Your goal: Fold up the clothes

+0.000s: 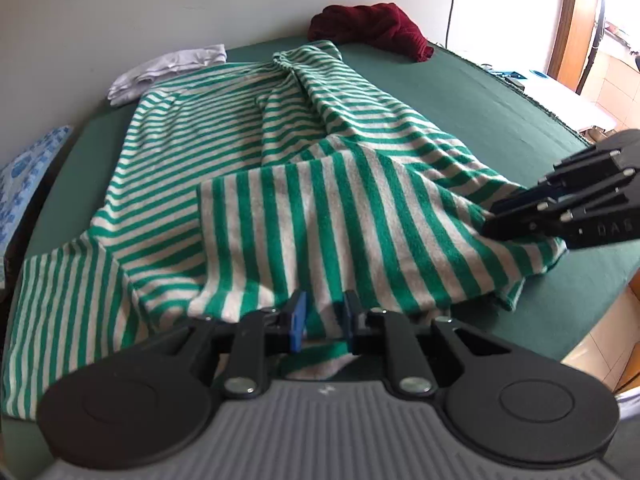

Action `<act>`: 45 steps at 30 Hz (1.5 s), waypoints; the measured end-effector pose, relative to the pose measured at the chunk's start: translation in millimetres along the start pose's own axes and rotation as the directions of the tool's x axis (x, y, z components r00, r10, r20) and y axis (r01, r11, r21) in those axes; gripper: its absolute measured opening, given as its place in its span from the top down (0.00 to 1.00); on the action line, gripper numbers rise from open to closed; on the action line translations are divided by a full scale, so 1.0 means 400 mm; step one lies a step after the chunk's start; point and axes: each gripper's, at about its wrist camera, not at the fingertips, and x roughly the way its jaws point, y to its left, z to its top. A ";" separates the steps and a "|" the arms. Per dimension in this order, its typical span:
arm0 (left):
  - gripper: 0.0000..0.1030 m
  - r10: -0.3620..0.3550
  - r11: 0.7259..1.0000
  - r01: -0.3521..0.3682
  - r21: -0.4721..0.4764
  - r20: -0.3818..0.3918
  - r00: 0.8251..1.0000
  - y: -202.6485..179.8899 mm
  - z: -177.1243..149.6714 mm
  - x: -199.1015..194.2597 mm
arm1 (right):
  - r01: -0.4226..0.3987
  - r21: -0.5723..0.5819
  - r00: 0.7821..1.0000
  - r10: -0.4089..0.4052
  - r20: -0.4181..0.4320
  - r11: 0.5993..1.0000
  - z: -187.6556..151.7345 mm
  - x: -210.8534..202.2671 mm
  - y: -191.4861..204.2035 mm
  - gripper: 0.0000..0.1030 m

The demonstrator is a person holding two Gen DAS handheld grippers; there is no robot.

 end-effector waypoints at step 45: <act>0.15 -0.196 0.978 0.203 -0.055 0.115 0.974 0.419 -0.119 -0.100 | 0.172 0.268 0.985 -0.174 -0.017 0.948 0.282 0.338 0.282 0.55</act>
